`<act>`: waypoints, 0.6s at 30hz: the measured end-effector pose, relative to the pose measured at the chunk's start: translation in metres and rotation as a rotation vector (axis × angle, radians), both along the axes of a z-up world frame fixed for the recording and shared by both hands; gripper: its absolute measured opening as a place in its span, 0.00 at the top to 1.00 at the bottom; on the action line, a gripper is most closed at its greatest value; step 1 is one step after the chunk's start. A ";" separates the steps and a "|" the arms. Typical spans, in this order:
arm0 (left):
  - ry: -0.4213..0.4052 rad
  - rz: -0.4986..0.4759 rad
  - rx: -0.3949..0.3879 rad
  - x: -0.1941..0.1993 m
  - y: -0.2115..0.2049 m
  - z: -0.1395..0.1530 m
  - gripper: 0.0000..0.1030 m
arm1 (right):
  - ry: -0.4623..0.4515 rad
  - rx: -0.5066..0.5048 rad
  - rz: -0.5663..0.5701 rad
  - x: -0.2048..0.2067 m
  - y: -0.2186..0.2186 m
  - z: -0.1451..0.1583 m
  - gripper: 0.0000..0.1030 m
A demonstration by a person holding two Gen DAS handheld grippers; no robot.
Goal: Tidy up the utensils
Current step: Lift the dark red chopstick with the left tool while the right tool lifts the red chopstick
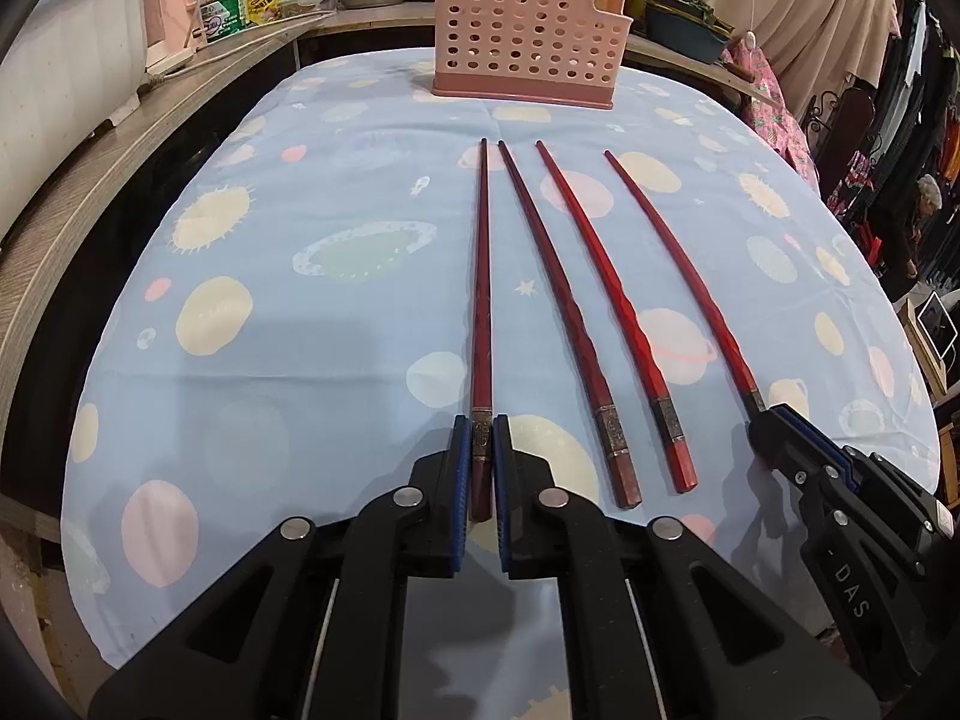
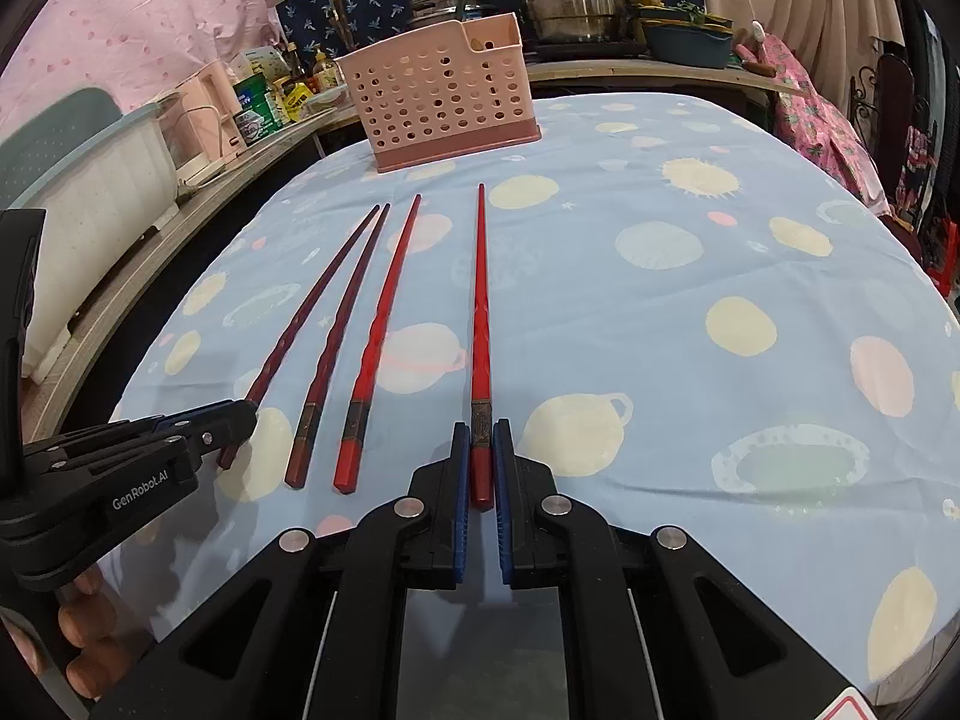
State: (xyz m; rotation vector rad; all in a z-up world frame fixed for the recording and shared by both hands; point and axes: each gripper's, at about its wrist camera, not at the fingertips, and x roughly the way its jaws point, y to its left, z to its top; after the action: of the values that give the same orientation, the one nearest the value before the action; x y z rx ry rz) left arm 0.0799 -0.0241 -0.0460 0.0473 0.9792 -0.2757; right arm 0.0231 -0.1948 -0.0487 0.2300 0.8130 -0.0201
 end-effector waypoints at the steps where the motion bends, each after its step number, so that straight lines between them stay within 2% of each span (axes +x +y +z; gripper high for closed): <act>1: 0.000 0.000 -0.001 0.000 0.000 0.000 0.93 | 0.001 0.000 -0.001 -0.001 0.000 0.000 0.93; 9: -0.017 0.008 -0.028 -0.002 0.008 0.014 0.93 | -0.026 0.014 -0.011 -0.007 -0.005 0.014 0.93; 18: -0.071 0.013 -0.074 -0.005 0.016 0.047 0.93 | -0.097 0.044 -0.032 -0.012 -0.016 0.046 0.93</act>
State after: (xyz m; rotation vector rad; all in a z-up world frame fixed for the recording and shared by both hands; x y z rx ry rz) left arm 0.0752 -0.0079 0.0013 -0.0165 0.8976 -0.2964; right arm 0.0115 -0.2107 -0.0026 0.2837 0.7141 -0.0213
